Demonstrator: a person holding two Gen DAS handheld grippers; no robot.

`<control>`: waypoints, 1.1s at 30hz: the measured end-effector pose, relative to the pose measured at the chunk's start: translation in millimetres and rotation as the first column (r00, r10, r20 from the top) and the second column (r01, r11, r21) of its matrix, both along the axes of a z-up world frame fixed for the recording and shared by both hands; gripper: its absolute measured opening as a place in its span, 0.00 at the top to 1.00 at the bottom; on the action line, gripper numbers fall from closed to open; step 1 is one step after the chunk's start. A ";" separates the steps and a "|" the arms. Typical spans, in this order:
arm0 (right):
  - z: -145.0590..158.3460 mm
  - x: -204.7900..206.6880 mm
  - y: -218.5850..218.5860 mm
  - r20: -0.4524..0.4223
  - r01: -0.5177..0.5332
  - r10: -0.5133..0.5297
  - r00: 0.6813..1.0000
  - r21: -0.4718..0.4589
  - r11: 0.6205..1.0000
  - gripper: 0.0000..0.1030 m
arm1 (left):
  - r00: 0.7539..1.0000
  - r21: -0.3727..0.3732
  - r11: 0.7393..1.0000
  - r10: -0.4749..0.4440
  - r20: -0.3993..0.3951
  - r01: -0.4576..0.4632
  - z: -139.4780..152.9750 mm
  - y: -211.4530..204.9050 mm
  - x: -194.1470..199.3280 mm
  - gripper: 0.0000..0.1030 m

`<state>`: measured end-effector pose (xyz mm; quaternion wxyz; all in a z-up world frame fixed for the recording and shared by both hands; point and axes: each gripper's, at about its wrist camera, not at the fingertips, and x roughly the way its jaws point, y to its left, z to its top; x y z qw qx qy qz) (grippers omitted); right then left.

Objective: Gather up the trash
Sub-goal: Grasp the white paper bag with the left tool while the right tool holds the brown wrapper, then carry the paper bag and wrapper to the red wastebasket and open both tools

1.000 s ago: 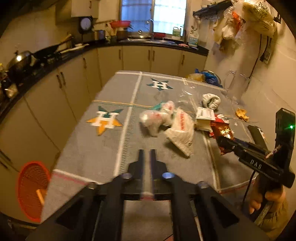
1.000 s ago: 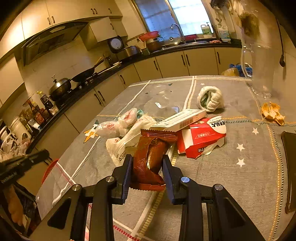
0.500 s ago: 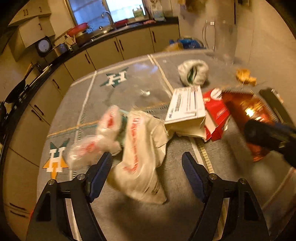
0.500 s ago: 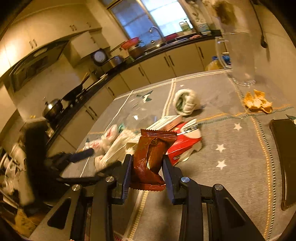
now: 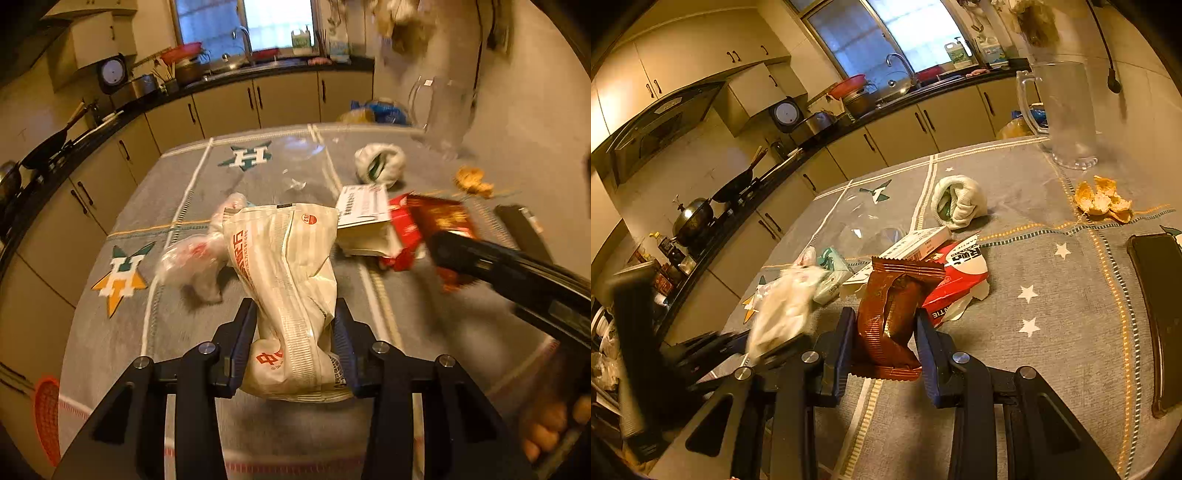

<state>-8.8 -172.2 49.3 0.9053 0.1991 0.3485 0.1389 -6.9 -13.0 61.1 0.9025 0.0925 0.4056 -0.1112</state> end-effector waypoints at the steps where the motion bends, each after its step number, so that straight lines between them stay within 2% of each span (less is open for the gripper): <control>1: 0.4 -0.6 0.9 0.003 -0.002 0.002 1.000 -0.003 1.000 0.66 | 1.000 -0.014 1.000 0.000 0.012 0.000 4.9 3.7 -9.7 0.61; 7: 0.5 -2.5 6.2 0.017 -0.012 0.012 1.000 -0.028 1.000 0.66 | 0.996 -0.095 0.995 0.044 0.081 -0.036 31.3 31.1 -64.9 0.61; 11: 0.3 -5.2 13.3 0.032 -0.013 0.015 0.999 -0.057 0.998 0.66 | 0.985 -0.127 0.986 0.125 0.117 -0.111 42.5 65.7 -92.9 0.61; 15: -2.9 -6.7 22.0 0.039 -0.020 0.023 0.999 -0.092 0.996 0.66 | 0.971 -0.177 0.967 0.208 0.119 -0.186 47.7 107.5 -112.5 0.61; 22: -10.5 -16.2 38.0 0.028 -0.007 0.012 1.000 -0.170 0.985 0.66 | 0.920 -0.224 0.915 0.370 0.132 -0.336 49.1 187.7 -151.6 0.61; 28: -3.5 -43.5 52.0 0.017 -0.023 0.026 1.000 -0.154 0.988 0.66 | 0.867 -0.215 0.873 0.473 0.154 -0.438 42.9 247.9 -180.0 0.60; 33: 9.3 -59.1 88.6 0.029 -0.085 0.091 0.995 -0.167 0.982 0.66 | 0.824 -0.224 0.831 0.546 0.149 -0.510 32.3 291.4 -196.9 0.60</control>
